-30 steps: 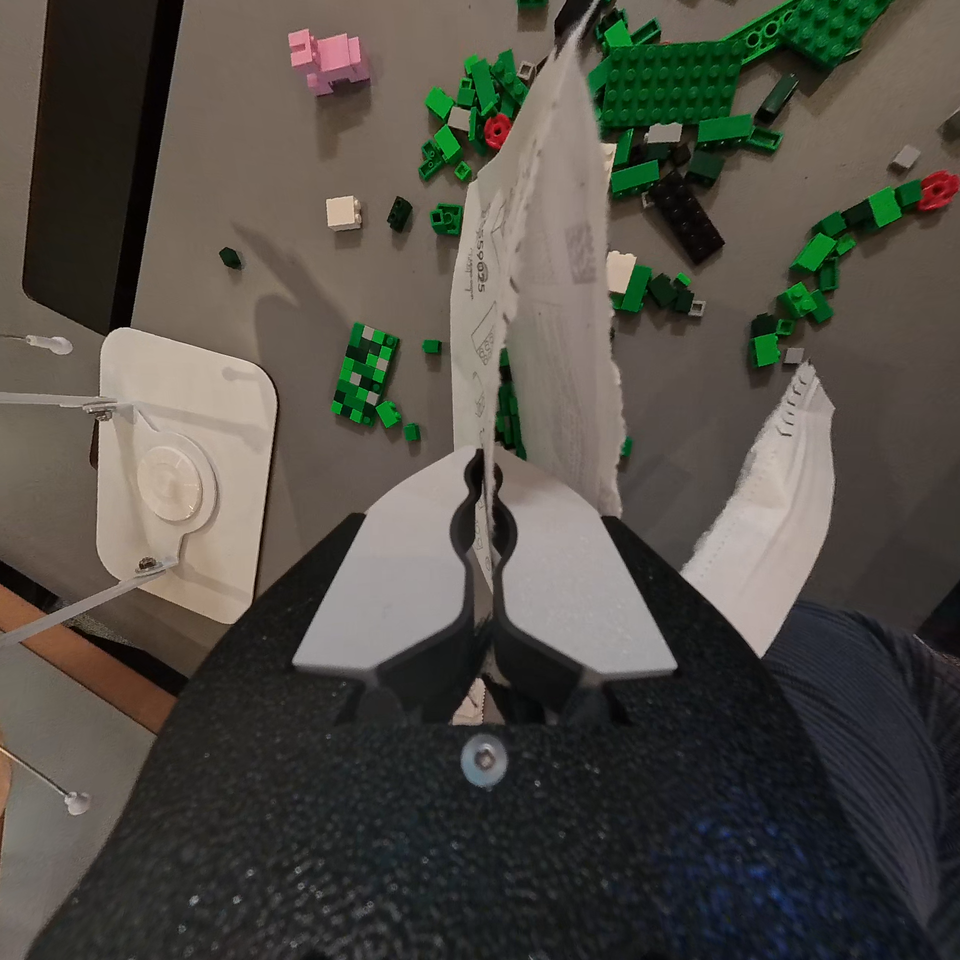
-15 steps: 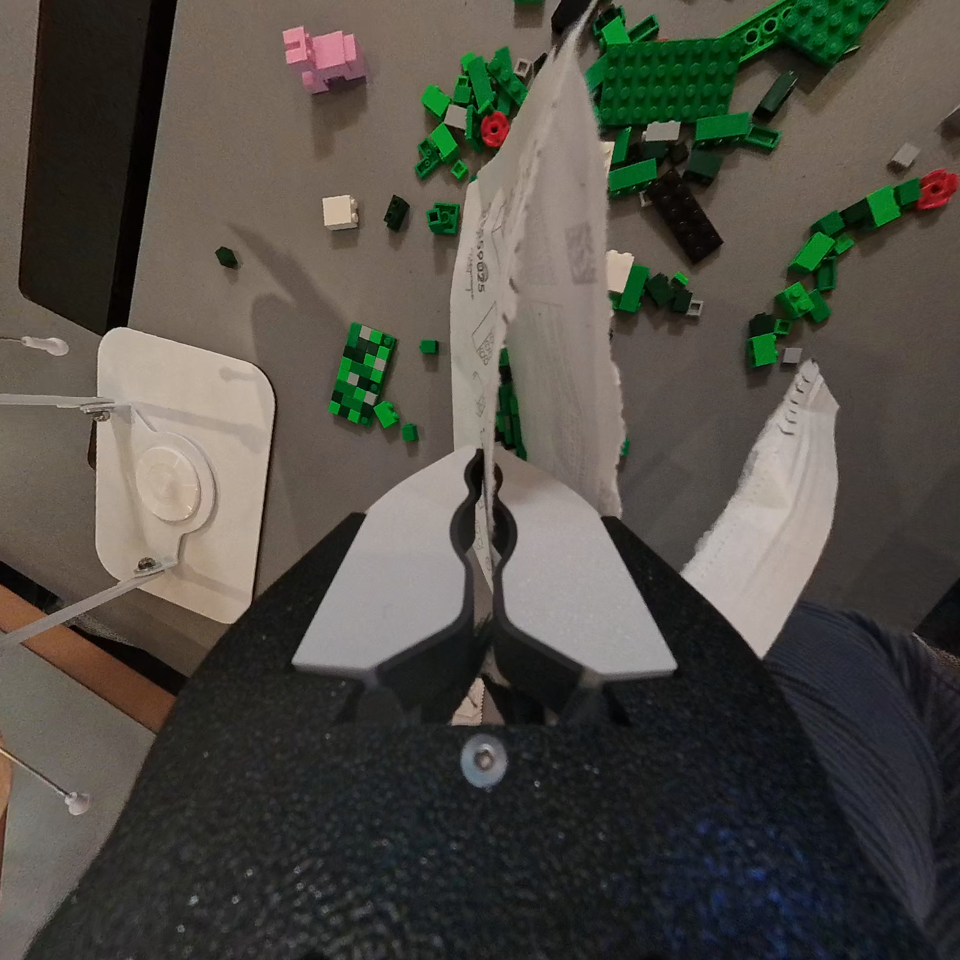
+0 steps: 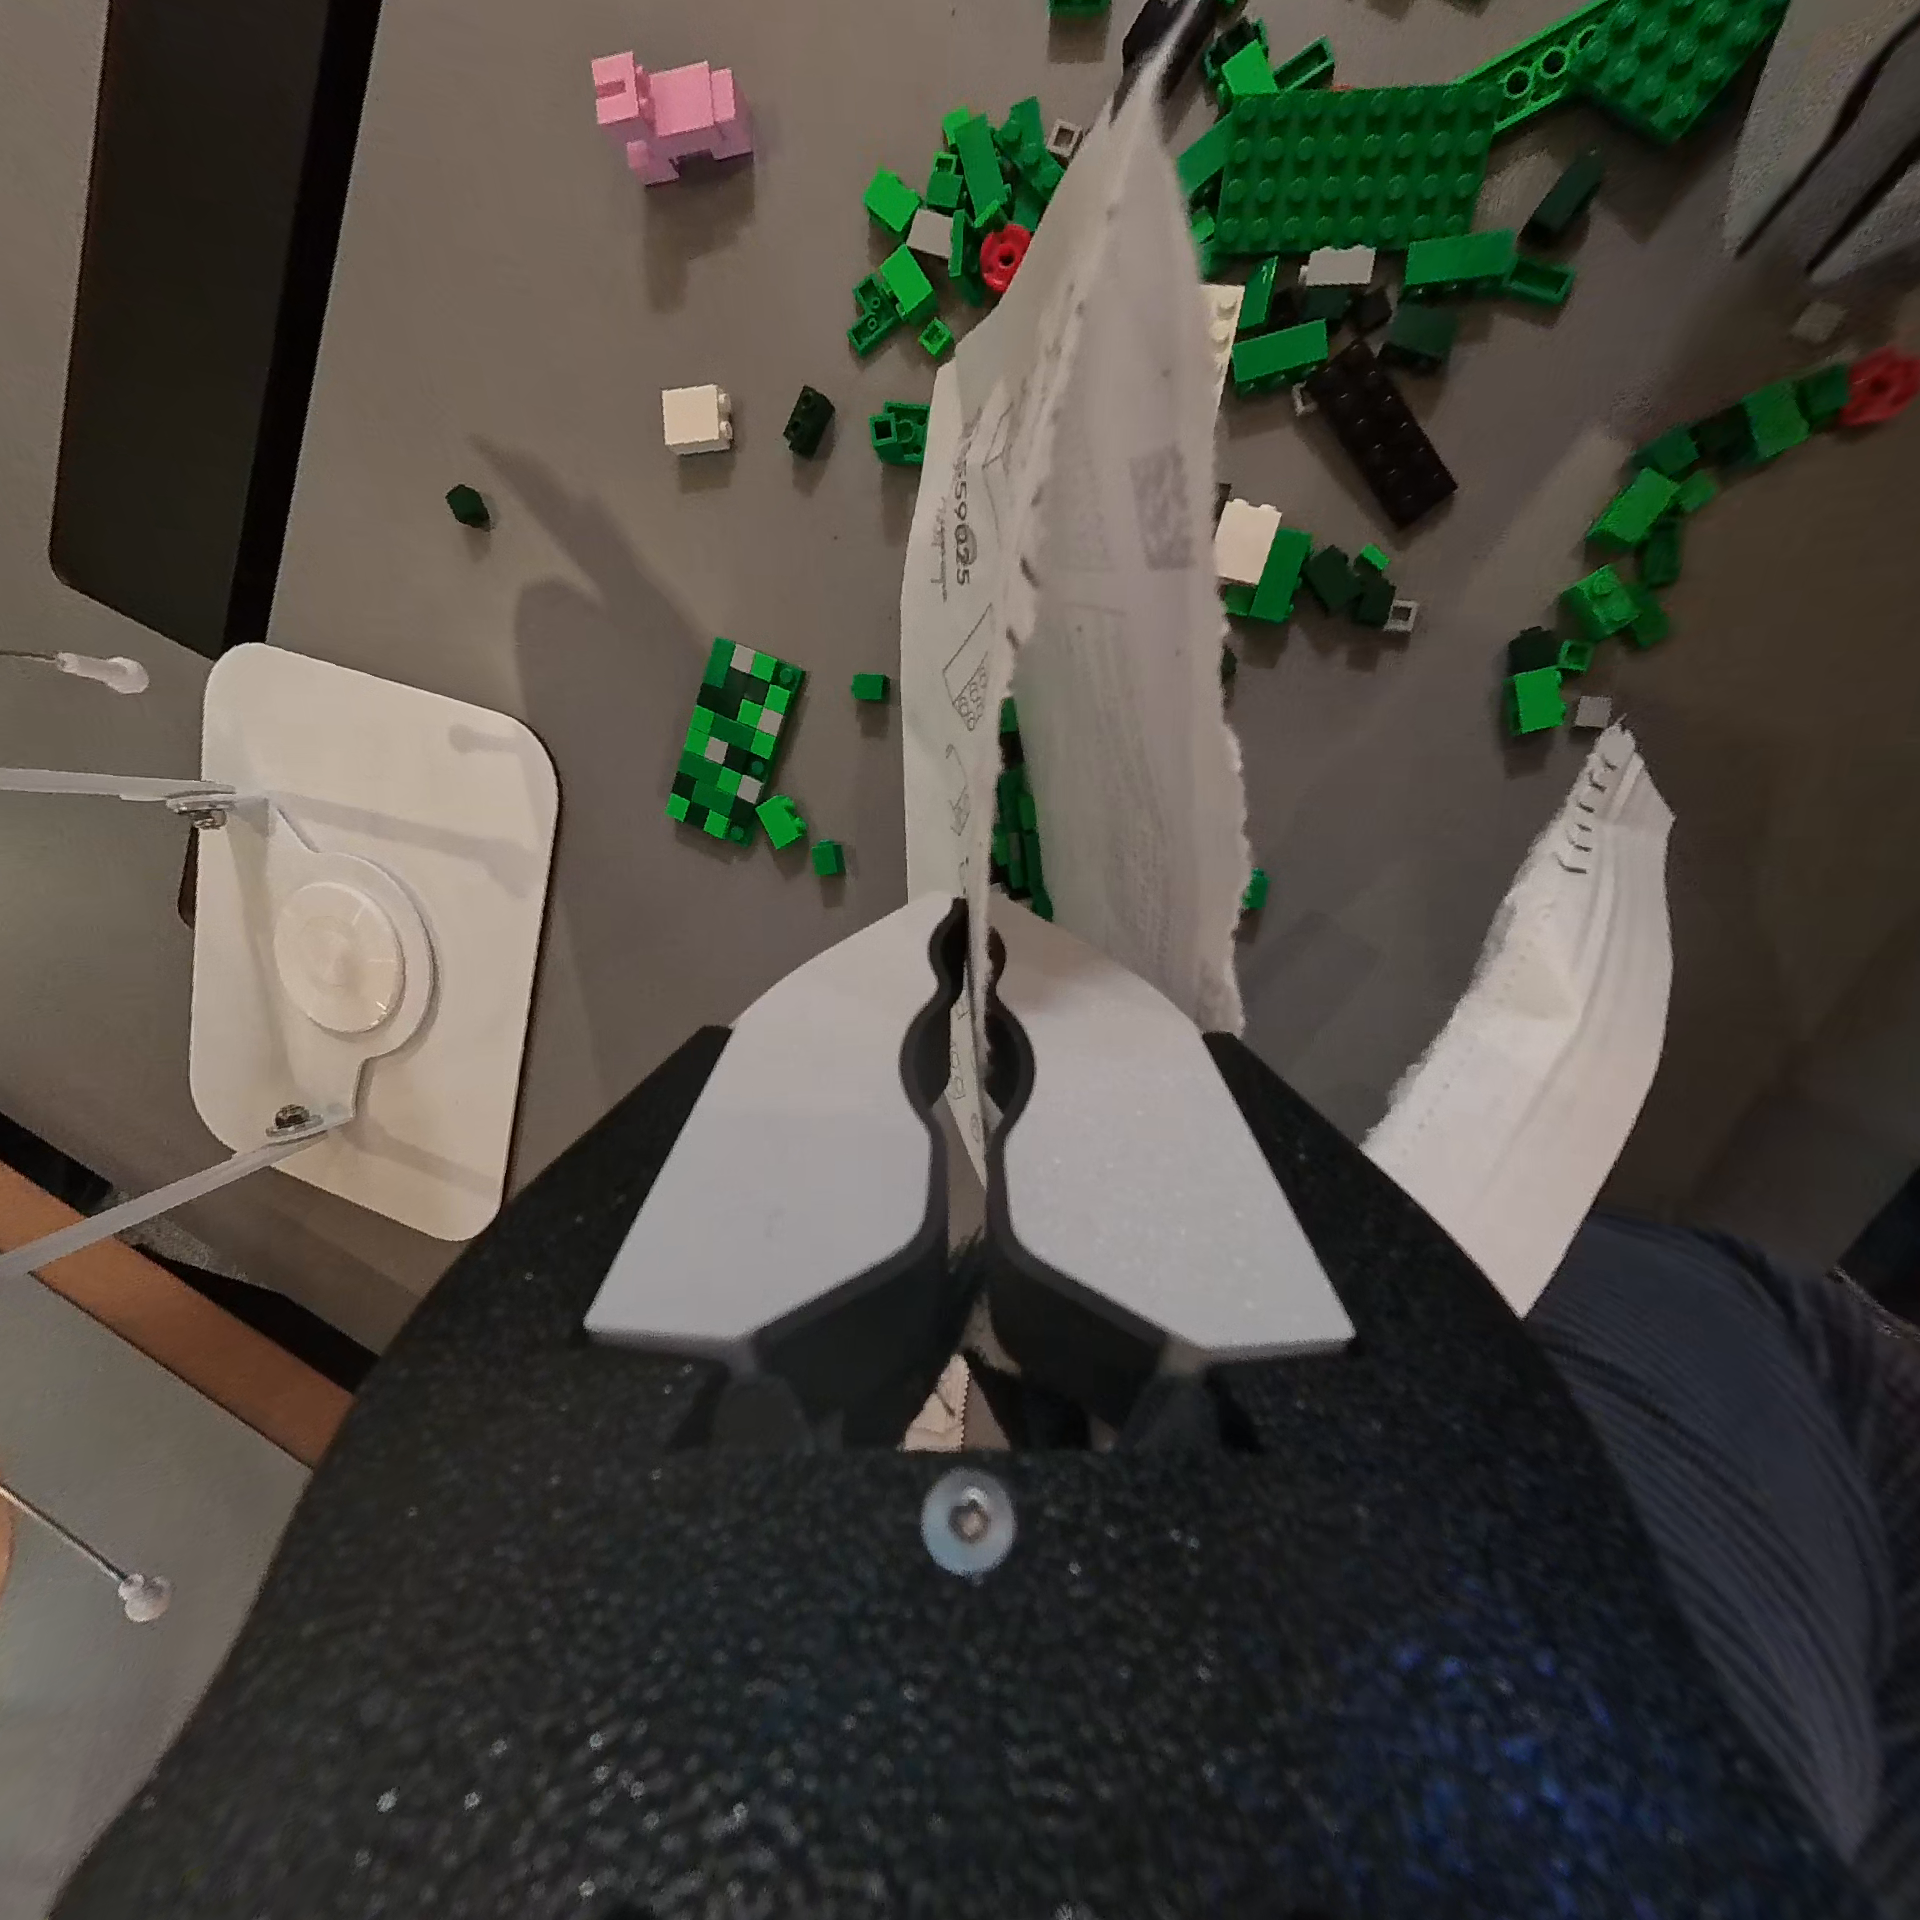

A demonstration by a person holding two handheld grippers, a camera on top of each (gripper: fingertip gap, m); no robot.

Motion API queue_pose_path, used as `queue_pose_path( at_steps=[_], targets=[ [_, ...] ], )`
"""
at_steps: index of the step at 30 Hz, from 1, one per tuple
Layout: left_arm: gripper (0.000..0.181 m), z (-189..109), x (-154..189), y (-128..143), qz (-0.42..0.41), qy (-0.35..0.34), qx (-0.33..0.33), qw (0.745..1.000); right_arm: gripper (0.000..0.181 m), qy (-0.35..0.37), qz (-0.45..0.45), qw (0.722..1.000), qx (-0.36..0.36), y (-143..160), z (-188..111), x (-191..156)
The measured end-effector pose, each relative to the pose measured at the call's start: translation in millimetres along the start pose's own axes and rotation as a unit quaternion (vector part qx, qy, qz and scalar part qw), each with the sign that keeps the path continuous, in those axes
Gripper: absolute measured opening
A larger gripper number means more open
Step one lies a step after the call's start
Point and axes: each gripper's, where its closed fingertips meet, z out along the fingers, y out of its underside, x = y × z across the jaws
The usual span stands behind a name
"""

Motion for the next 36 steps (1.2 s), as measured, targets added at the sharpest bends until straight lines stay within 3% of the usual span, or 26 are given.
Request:
queue_pose_path(
  at_steps=[4,16,25,30,36],
  targets=[
    [0.0,-0.7,-0.7,0.6,-0.002,0.001,0.003,1.0,0.008,-0.026,-0.021,0.999,-0.02,-6.4,11.7,-7.7],
    [0.0,-2.4,-3.9,4.0,-0.013,-0.001,0.008,1.0,0.006,0.048,-0.055,0.997,-0.023,-34.2,29.8,36.5],
    [0.0,-2.2,-1.9,1.7,-0.006,-0.001,0.007,1.0,0.008,-0.032,-0.078,0.995,-0.049,-50.9,60.7,37.1],
    [0.0,-3.0,-2.5,2.8,-0.009,-0.001,0.01,1.0,0.008,-0.072,-0.084,0.994,-0.024,-59.7,62.2,22.4],
    [0.0,-2.5,-6.2,6.6,-0.021,-0.006,0.004,1.0,0.007,0.029,-0.055,0.998,0.003,-57.2,34.3,67.7]
  ],
)
